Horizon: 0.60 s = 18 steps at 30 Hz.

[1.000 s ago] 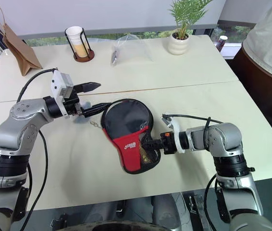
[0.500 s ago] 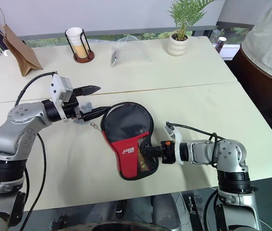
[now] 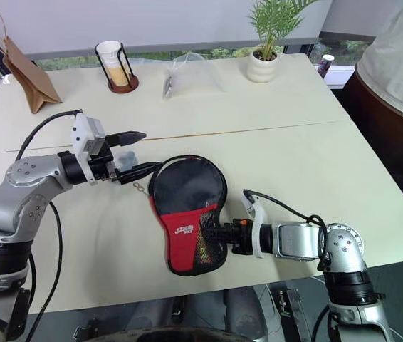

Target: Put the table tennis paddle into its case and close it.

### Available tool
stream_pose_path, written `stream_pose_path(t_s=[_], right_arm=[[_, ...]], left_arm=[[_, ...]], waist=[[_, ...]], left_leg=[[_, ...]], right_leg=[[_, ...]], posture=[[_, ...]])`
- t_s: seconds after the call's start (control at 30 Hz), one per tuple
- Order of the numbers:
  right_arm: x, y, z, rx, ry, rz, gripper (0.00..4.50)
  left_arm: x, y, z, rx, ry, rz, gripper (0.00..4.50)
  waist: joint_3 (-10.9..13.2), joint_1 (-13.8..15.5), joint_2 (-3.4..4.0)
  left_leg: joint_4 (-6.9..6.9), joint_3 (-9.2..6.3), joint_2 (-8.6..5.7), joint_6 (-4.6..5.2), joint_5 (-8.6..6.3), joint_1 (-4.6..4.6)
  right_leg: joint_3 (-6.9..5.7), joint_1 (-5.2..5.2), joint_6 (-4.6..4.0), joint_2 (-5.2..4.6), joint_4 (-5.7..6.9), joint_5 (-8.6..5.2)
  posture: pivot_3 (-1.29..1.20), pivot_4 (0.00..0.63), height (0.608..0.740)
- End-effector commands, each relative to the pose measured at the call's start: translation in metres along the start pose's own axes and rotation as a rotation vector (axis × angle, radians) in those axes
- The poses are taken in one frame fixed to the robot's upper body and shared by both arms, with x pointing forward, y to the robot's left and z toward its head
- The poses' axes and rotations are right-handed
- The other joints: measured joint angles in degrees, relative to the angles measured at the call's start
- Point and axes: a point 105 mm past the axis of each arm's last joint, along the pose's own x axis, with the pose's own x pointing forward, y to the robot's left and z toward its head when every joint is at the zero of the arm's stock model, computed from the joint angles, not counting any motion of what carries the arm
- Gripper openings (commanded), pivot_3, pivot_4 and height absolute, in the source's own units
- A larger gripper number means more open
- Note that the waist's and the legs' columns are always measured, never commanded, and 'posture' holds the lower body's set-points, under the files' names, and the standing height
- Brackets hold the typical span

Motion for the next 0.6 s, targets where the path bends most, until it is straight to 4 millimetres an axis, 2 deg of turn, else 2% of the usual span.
stream_pose_path(t_s=[0.03, 0.07, 0.23, 0.3, 0.47, 0.6], right_arm=[[0.004, 0.004, -0.011, 0.012, 0.048, -0.01, 1.0], [0.002, 0.005, -0.008, 0.0, 0.043, -0.012, 1.38], [-0.023, 0.0, 0.007, -0.17, 0.057, -0.087, 3.86], [-0.042, -0.002, 0.021, -0.267, 0.06, -0.13, 4.44], [-0.077, -0.004, 0.05, -0.504, 0.069, -0.23, 4.44], [-0.095, 0.011, 0.091, -0.867, 0.003, -0.288, 4.44]], left_arm=[[-0.003, 0.0, 0.012, 0.034, -0.024, 0.007, 4.5], [-0.003, 0.0, 0.012, 0.033, -0.024, 0.007, 4.5], [-0.001, 0.004, 0.011, 0.045, -0.025, 0.003, 4.5], [-0.001, 0.005, 0.01, 0.056, -0.017, -0.01, 4.5], [-0.005, 0.006, 0.006, 0.065, 0.001, -0.041, 4.5], [-0.014, 0.019, 0.002, 0.082, 0.023, 0.001, 4.5]], waist=[[0.0, 0.0, 0.0], [0.0, 0.1, 0.0], [0.0, 0.4, 0.01], [0.0, 0.6, 0.02], [0.0, 1.2, 0.03], [0.1, 1.0, 0.12]], left_leg=[[0.0, 0.0, 0.0, 0.0, 0.0, -0.01], [0.01, 0.0, 0.0, 0.0, 0.0, -0.01], [0.07, 0.03, -0.01, 0.01, 0.0, -0.05], [0.1, 0.01, -0.02, 0.01, 0.01, -0.06], [0.15, 0.1, -0.03, 0.05, -0.01, -0.13], [0.07, 0.13, 0.01, 0.1, -0.05, -0.17]], right_leg=[[0.0, 0.0, -0.04, 0.0, 0.0, -0.02], [0.0, 0.0, -0.06, 0.0, 0.0, -0.03], [-0.01, 0.01, -0.06, 0.0, -0.07, -0.04], [-0.03, 0.1, -0.1, 0.0, -0.19, -0.07], [-0.04, 0.15, -0.07, -0.02, -0.48, -0.04], [-0.07, 0.07, -0.04, -0.01, -0.58, -0.03]], posture=[[0.0, 0.15, 0.74], [0.0, 0.15, 0.74], [0.0, 0.15, 0.74], [0.0, 0.15, 0.74], [0.0, 0.15, 0.74], [0.0, 0.15, 0.74]])
